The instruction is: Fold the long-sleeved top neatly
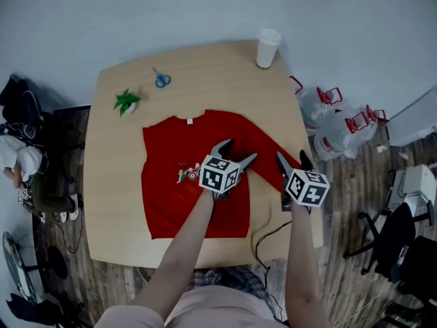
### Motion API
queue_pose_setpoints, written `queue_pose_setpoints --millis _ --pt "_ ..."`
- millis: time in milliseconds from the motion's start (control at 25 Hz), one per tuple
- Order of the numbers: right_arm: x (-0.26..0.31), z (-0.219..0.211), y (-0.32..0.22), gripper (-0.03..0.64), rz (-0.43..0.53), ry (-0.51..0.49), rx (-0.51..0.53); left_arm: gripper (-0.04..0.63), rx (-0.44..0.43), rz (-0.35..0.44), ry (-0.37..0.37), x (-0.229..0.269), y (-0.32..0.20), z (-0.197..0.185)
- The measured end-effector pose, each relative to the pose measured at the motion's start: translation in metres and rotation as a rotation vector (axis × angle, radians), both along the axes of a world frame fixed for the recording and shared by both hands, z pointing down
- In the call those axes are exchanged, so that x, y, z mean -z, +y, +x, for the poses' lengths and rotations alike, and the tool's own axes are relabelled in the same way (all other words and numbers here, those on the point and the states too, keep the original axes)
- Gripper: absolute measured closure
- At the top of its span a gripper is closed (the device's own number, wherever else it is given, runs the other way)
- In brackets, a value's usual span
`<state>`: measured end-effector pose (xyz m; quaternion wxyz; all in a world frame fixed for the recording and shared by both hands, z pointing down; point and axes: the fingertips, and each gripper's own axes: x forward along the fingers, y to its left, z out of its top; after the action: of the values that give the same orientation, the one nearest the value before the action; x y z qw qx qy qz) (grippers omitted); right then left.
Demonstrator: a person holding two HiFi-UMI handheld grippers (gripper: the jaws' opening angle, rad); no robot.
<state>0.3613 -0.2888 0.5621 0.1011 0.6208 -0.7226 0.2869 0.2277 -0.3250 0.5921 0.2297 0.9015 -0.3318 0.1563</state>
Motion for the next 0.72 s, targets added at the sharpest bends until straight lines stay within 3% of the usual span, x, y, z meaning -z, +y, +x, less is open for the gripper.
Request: queue_pose_setpoints --millis 280,720 --pt "0.022 0.039 0.029 0.259 0.043 0.024 -0.1 0.235 0.011 0.059 0.004 0.033 0.007 0.01" --pt "0.004 0.108 0.113 0.265 -0.011 0.032 -0.297 0.235 -0.133 0.042 -0.002 0.034 0.057 0.085"
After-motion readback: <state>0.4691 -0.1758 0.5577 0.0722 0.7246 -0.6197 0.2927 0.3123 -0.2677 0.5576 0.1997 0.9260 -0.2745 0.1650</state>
